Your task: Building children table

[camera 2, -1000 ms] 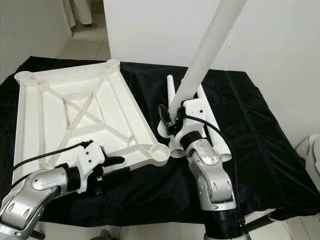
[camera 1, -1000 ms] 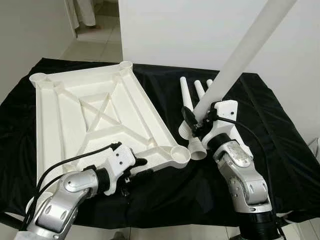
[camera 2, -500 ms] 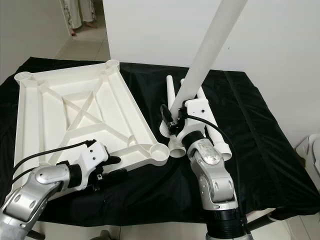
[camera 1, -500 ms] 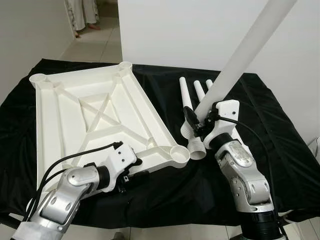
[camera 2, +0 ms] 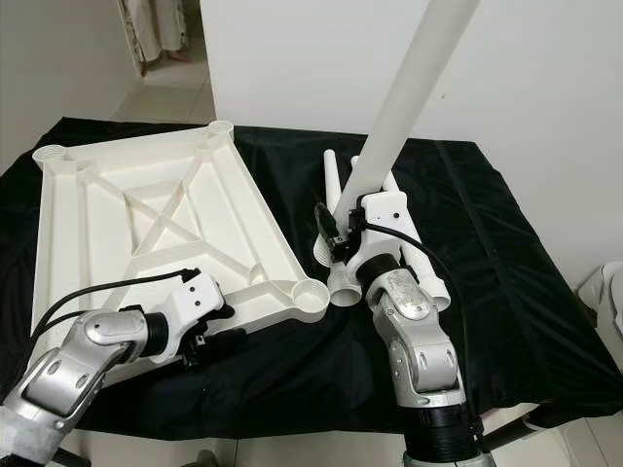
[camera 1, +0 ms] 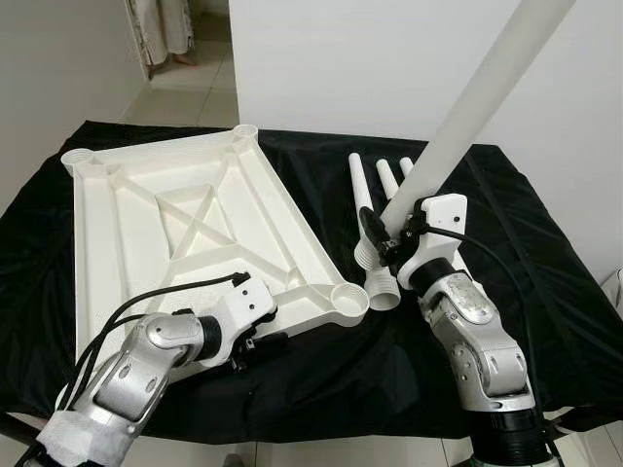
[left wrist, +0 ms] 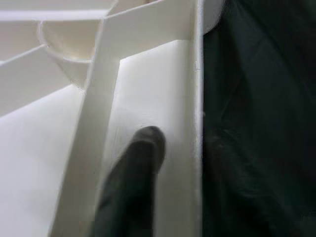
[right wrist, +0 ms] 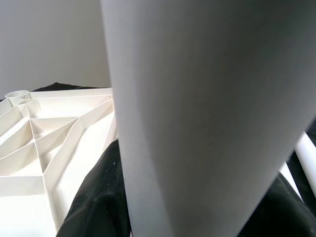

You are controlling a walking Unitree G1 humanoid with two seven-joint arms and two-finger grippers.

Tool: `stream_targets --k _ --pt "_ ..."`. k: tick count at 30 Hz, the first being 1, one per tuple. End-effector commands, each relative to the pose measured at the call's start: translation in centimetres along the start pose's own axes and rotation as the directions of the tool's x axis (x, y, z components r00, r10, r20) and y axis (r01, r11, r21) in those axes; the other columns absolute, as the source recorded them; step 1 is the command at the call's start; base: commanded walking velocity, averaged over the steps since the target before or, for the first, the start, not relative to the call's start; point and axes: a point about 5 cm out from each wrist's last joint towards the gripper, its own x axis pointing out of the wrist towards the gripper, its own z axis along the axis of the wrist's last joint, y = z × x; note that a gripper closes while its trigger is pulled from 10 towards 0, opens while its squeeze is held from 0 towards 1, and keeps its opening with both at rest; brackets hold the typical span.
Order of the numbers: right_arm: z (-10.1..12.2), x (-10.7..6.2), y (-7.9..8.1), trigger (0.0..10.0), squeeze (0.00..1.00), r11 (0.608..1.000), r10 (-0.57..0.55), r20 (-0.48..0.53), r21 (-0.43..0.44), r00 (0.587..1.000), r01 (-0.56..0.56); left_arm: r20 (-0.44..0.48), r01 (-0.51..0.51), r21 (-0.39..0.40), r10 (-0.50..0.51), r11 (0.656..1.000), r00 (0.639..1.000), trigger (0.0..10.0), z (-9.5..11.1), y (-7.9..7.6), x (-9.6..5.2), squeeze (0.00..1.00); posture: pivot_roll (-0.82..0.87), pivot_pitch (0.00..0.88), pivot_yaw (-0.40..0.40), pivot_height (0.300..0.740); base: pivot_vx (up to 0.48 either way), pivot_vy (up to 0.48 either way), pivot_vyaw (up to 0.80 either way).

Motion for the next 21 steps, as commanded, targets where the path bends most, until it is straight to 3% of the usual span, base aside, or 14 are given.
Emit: stream_targets --k 1,11,12,19,20,21 --pt "0.4 0.2 -0.3 10.0 0.00 1.000 -0.013 0.020 -0.014 1.000 0.014 -0.072 -0.042 -0.034 0.039 0.999 0.997 0.0 -1.3 0.1 0.5 0.00 0.06 0.000 -0.001 0.740 0.000 0.000 0.00" --pt "0.5 0.3 -0.3 10.0 0.00 1.000 -0.021 0.027 -0.015 0.999 0.021 -0.056 -0.066 -0.023 0.065 0.998 0.996 0.0 -0.1 0.8 1.8 0.00 0.05 0.000 0.007 0.740 0.000 0.000 0.00" --pt "0.6 0.3 -0.3 10.0 0.00 1.000 -0.024 0.030 -0.016 0.999 0.024 -0.044 -0.083 -0.011 0.083 0.996 0.996 10.0 0.6 1.2 2.4 0.00 0.04 0.000 0.010 0.740 0.000 0.000 0.00" --pt "0.6 0.3 -0.5 10.0 0.00 0.999 -0.032 0.030 -0.017 0.999 0.033 0.014 -0.044 0.039 0.044 0.998 0.999 10.0 1.7 1.0 2.8 0.00 0.04 0.000 0.010 0.740 0.000 0.000 0.00" --pt "0.6 0.4 -0.5 10.0 0.00 0.999 -0.035 0.029 -0.017 0.999 0.036 0.041 0.006 0.027 -0.007 1.000 0.999 10.0 1.8 0.6 2.7 1.00 0.04 0.000 0.007 0.740 0.000 0.000 0.00" --pt "0.6 0.4 -0.5 10.0 0.00 0.999 -0.035 0.029 -0.017 0.999 0.036 0.041 0.006 0.027 -0.007 1.000 0.999 10.0 1.8 0.6 2.7 1.00 0.04 0.000 0.007 0.740 0.000 0.000 0.00"
